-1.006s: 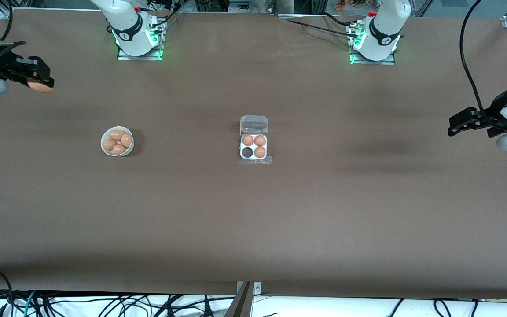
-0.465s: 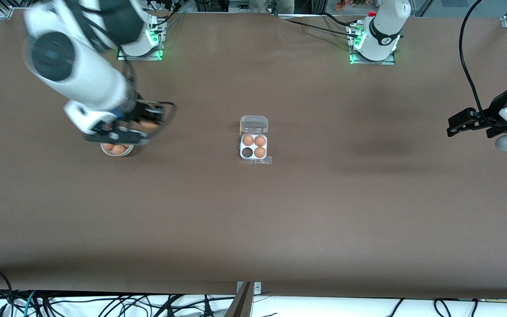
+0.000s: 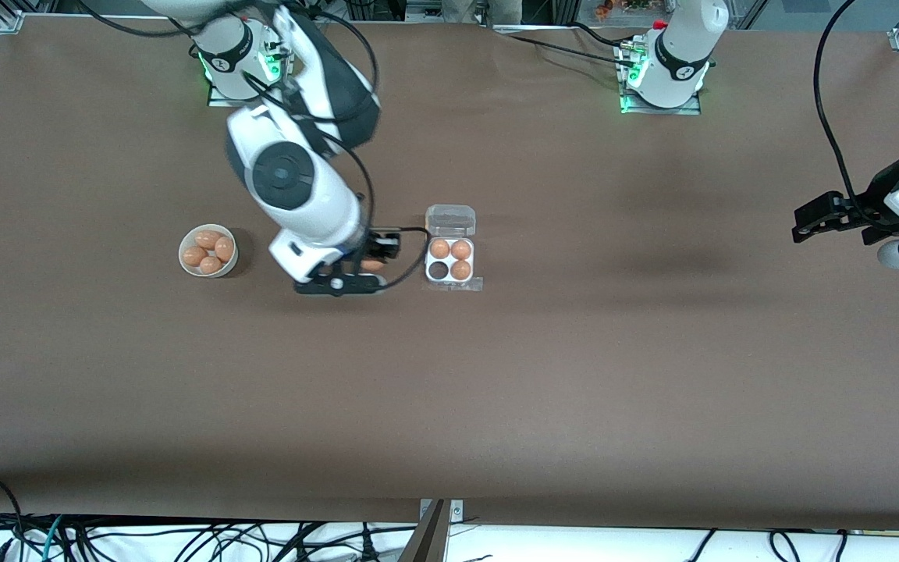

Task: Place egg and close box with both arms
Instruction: 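Carry the egg to the clear box and lower it into the empty slot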

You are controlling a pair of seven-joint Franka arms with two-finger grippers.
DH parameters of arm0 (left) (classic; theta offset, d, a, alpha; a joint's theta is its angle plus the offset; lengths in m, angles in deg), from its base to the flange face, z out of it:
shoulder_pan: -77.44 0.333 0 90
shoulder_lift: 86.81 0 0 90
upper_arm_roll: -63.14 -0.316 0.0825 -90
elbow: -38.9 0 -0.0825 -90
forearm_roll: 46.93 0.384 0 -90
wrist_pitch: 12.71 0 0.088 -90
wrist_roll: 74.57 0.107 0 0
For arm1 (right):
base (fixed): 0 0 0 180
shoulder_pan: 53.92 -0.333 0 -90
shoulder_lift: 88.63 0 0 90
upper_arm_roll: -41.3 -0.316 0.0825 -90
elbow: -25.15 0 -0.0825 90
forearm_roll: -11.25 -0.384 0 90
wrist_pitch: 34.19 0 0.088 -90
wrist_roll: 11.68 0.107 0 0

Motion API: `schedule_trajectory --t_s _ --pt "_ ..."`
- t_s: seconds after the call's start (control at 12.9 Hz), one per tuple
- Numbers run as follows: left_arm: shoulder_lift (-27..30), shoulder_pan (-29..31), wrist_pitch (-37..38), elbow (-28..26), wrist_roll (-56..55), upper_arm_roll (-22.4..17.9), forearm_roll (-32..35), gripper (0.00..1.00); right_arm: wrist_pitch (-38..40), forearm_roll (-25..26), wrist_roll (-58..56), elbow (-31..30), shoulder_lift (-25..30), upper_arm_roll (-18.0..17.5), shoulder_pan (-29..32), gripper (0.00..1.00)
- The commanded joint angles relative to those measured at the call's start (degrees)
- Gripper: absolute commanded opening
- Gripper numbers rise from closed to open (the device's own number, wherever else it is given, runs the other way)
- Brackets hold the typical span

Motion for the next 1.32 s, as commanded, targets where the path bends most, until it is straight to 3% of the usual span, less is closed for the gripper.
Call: schedule_trajectory --t_s 0.0,0.39,1.16,1.24 --pt "-0.15 0.03 0.73 0.82 0.82 0.05 0.43 1.00 -4.24 0.24 2.69 2.53 -5.96 0.67 -3.16 0.00" --pt "-0.15 0.03 0.73 0.82 0.82 0.05 0.43 1.00 -9.61 1.91 6.72 2.61 -11.95 0.94 -6.15 0.00" --pt "-0.24 0.03 0.73 0.82 0.82 0.05 0.43 1.00 -12.87 2.00 11.04 2.70 -15.03 1.11 -9.06 0.00" --pt "-0.24 -0.05 0.73 0.82 0.82 0.05 0.43 1.00 -12.87 2.00 10.95 2.88 -15.03 1.11 -8.97 0.27"
